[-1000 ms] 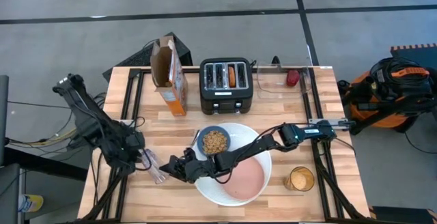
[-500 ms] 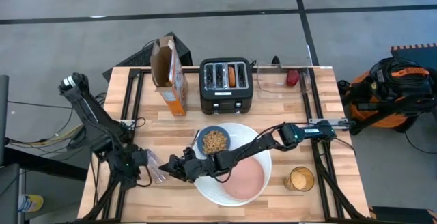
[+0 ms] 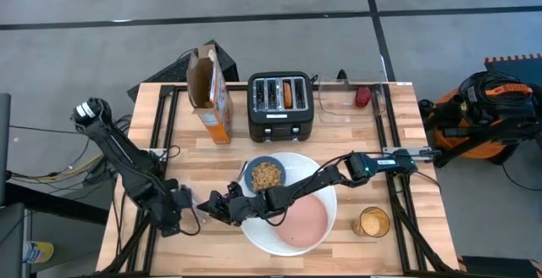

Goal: Arrange a breakfast setting
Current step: Put the purple cup on top of the white placemat

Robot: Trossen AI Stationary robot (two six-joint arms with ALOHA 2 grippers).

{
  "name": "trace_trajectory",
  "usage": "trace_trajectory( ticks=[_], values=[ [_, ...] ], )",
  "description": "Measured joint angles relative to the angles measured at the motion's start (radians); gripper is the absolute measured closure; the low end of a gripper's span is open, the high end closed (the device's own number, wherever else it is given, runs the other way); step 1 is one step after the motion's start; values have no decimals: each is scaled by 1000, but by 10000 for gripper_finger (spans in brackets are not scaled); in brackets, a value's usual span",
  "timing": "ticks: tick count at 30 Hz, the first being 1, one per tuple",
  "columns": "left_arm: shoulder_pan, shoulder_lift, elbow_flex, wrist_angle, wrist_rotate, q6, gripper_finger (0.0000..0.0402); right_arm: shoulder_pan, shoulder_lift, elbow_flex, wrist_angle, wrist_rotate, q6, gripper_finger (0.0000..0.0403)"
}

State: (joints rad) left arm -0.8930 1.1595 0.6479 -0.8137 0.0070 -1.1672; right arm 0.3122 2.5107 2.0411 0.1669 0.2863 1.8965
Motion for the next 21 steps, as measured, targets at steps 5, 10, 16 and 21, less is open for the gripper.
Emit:
trace_trajectory(
  ticks=[5,10,16,21],
  values=[
    [39,61,0,-11,-1,39,301,0,0,0,0,0,7,47],
    [55,75,0,2,-23,93,301,0,0,0,-9,1,10,47],
    [72,75,0,28,-44,103,301,-3,0,0,-44,2,44,47],
    [81,75,-1,76,-42,108,301,-13,-1,0,-43,0,40,48]
  ],
)
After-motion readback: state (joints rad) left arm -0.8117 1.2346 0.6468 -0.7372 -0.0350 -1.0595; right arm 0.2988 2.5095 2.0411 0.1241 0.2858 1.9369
